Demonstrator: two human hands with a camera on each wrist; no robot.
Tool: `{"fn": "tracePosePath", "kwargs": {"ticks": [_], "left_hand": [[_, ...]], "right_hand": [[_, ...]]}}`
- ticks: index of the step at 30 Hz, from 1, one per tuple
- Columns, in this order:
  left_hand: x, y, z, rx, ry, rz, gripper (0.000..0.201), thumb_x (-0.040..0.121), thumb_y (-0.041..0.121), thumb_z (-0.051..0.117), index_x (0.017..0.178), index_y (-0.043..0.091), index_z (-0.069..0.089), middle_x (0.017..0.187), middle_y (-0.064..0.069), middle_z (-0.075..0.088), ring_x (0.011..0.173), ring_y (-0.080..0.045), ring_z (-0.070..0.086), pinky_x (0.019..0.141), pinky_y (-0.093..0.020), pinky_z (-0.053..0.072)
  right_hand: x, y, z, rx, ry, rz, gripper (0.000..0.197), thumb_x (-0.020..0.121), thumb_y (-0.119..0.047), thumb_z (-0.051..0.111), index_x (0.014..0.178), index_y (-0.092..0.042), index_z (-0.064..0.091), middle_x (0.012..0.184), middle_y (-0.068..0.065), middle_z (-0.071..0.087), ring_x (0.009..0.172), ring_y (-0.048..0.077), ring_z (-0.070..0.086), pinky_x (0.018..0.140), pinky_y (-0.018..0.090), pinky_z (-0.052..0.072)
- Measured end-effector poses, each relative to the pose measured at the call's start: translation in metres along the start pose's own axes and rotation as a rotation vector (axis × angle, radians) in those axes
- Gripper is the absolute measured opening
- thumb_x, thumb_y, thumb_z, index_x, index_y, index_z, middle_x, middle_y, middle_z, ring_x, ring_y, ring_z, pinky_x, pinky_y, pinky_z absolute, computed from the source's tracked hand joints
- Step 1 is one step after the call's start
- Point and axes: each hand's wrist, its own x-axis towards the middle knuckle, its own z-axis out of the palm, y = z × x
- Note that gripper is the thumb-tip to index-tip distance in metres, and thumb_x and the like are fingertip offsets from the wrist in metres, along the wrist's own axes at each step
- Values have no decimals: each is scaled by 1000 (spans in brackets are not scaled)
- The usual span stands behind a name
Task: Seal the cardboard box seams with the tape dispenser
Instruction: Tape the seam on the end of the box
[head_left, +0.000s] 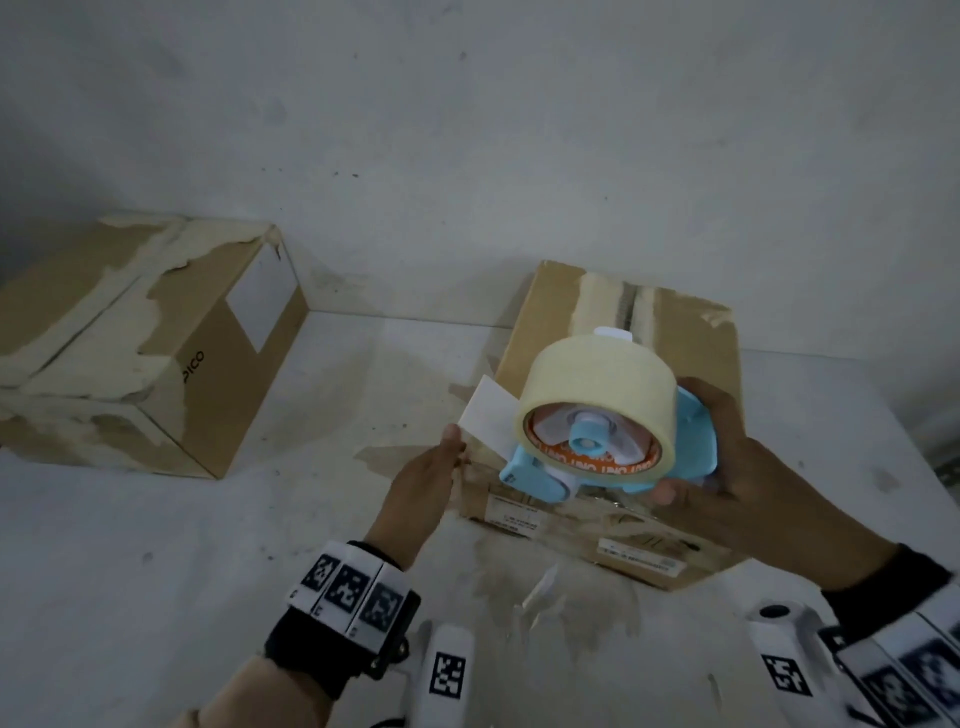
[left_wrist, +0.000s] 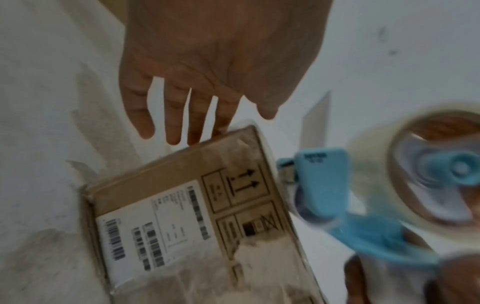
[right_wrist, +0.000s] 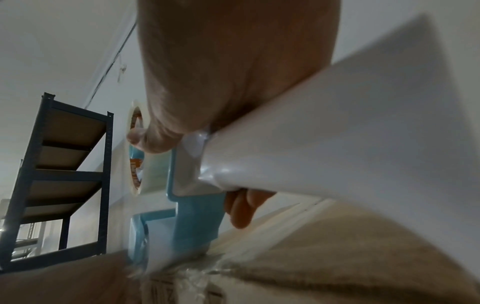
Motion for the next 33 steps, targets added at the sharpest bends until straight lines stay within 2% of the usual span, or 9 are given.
{"fn": "tracePosePath", "kwargs": {"ticks": [3, 9, 12, 16, 18, 22, 26, 30, 33], "left_hand": [[-8, -2, 5, 213, -42, 154, 41, 93, 48, 36, 102, 19, 63, 107, -7, 66, 99, -21, 58, 86, -32, 42], [0, 17, 0, 192, -40, 112, 49, 87, 49, 46, 106, 7, 64, 115, -12, 62, 106, -27, 57, 95, -38, 43], [10, 33, -3, 168, 9, 77, 26, 92, 28, 44, 87, 9, 60, 109, -21, 60, 94, -25, 53, 78, -32, 42], [23, 31, -1, 171, 77, 30, 24, 97, 10, 36, 98, 6, 59, 126, -26, 54, 112, -32, 54, 94, -35, 39], [23, 30, -1, 161, 52, 97, 27, 95, 19, 41, 72, 17, 54, 118, -32, 58, 94, -29, 55, 93, -41, 43], [26, 27, 2, 131, 83, 123, 60, 68, 47, 36, 87, -3, 63, 106, -30, 63, 88, -30, 56, 91, -47, 44], [34, 19, 1, 137, 89, 148, 56, 57, 65, 45, 65, 11, 61, 92, -21, 65, 84, -27, 57, 88, -45, 46], [37, 16, 0, 157, 100, 143, 67, 66, 67, 46, 80, 6, 69, 95, -21, 69, 94, -31, 64, 95, -50, 47], [36, 16, 1, 182, 107, 120, 74, 68, 68, 44, 88, 1, 69, 97, -21, 69, 97, -33, 64, 95, -50, 47]], "right_hand": [[1, -1, -2, -36, 1, -20, 74, 59, -79, 58, 117, -64, 14, 112, -33, 51, 95, -2, 61, 75, 30, 56], [8, -9, 6, 20, -48, -52, 73, 63, -77, 54, 119, -56, 13, 107, -41, 49, 97, -11, 57, 77, 8, 47], [21, -12, 16, -23, -31, -73, 68, 69, -73, 50, 120, -57, 7, 111, -33, 47, 103, -2, 57, 85, 20, 50], [32, -22, 22, -124, -3, -34, 73, 70, -61, 49, 122, -44, 0, 104, -15, 58, 91, 12, 65, 80, 37, 55], [31, -25, 21, -162, -1, -30, 73, 70, -60, 48, 123, -42, 1, 103, -5, 62, 87, 16, 66, 76, 38, 55], [24, -23, 17, -162, -17, 4, 76, 69, -58, 48, 127, -35, 3, 102, -4, 61, 88, 16, 66, 74, 33, 55], [7, -7, 4, -143, -12, -23, 64, 76, -63, 54, 118, -52, 8, 98, -2, 62, 86, 15, 67, 74, 44, 56], [-30, 9, -22, -94, 70, -3, 67, 58, -79, 54, 107, -58, 14, 92, -9, 61, 72, 4, 65, 60, 23, 55], [-57, 17, -34, -44, 88, 10, 64, 54, -80, 56, 103, -65, 17, 98, -39, 52, 74, -7, 62, 56, 7, 47]]}}
